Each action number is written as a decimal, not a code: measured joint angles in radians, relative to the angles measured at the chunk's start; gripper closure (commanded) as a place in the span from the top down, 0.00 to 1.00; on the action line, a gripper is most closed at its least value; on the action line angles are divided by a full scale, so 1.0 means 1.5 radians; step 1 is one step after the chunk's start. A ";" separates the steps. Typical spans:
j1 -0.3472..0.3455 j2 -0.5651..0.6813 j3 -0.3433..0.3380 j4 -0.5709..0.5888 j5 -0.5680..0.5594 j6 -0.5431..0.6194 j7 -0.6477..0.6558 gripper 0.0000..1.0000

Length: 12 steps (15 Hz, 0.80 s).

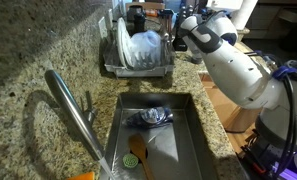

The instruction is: Put the wooden spoon in the cup

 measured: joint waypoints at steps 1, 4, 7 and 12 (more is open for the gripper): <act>-0.005 0.000 0.016 0.001 -0.004 0.012 -0.003 0.25; -0.017 0.000 0.039 0.003 -0.011 0.017 -0.004 0.06; -0.018 0.000 0.037 0.003 -0.021 0.013 -0.003 0.06; -0.023 0.000 0.029 -0.001 -0.036 0.010 -0.003 0.25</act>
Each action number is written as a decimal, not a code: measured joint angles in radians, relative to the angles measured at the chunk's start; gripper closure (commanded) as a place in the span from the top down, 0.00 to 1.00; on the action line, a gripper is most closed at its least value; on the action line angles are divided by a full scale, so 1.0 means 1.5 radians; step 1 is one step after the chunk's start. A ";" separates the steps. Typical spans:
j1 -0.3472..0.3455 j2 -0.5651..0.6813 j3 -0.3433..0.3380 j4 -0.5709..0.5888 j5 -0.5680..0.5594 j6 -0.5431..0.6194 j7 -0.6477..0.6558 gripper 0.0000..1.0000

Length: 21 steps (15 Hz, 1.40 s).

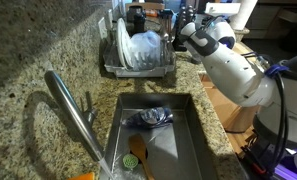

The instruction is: Put the wooden spoon in the cup

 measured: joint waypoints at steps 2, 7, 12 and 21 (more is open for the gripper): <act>0.002 0.000 0.001 0.000 0.000 0.000 0.000 0.06; -0.015 0.000 -0.006 0.008 -0.050 -0.002 -0.001 0.25; -0.052 0.000 -0.006 0.033 -0.080 -0.004 -0.008 0.06; -0.060 0.000 -0.015 0.064 -0.091 -0.004 -0.008 0.06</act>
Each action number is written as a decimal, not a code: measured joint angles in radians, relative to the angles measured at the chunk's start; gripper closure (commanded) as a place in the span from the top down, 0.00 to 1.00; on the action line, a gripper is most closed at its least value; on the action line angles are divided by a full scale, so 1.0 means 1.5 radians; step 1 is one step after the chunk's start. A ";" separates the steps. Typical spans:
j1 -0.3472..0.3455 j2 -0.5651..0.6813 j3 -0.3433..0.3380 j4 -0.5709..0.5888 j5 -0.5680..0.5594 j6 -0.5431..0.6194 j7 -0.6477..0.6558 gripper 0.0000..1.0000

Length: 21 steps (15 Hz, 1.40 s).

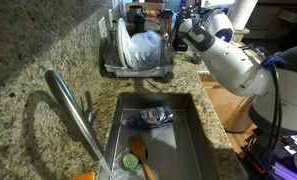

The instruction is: Put the wooden spoon in the cup

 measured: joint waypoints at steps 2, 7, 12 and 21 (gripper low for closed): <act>-0.001 0.000 0.000 0.001 0.000 0.000 0.000 0.06; -0.013 0.001 0.019 0.056 -0.003 -0.045 0.070 0.25; -0.013 0.002 0.022 0.060 -0.003 -0.046 0.073 0.06; 0.012 -0.066 0.072 0.012 -0.046 0.016 -0.013 0.06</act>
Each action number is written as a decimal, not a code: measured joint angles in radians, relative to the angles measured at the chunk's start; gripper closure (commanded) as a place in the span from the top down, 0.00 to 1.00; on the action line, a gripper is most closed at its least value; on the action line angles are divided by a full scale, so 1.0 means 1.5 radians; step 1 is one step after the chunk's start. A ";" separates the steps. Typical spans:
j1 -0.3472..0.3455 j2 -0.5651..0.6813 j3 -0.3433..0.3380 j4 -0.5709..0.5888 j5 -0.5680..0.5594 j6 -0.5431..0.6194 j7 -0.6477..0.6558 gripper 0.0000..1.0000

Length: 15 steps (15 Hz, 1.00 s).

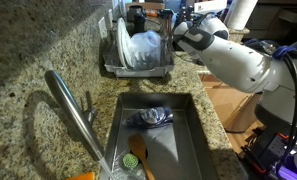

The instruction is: Put the wooden spoon in the cup

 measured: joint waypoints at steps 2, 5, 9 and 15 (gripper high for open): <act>0.001 -0.003 -0.001 -0.001 -0.001 -0.004 -0.002 0.06; 0.002 0.016 -0.036 -0.003 -0.005 -0.005 -0.002 0.06; 0.017 0.029 -0.071 -0.032 -0.005 -0.006 -0.012 0.06; 0.065 0.031 -0.046 -0.090 0.018 -0.008 -0.009 0.06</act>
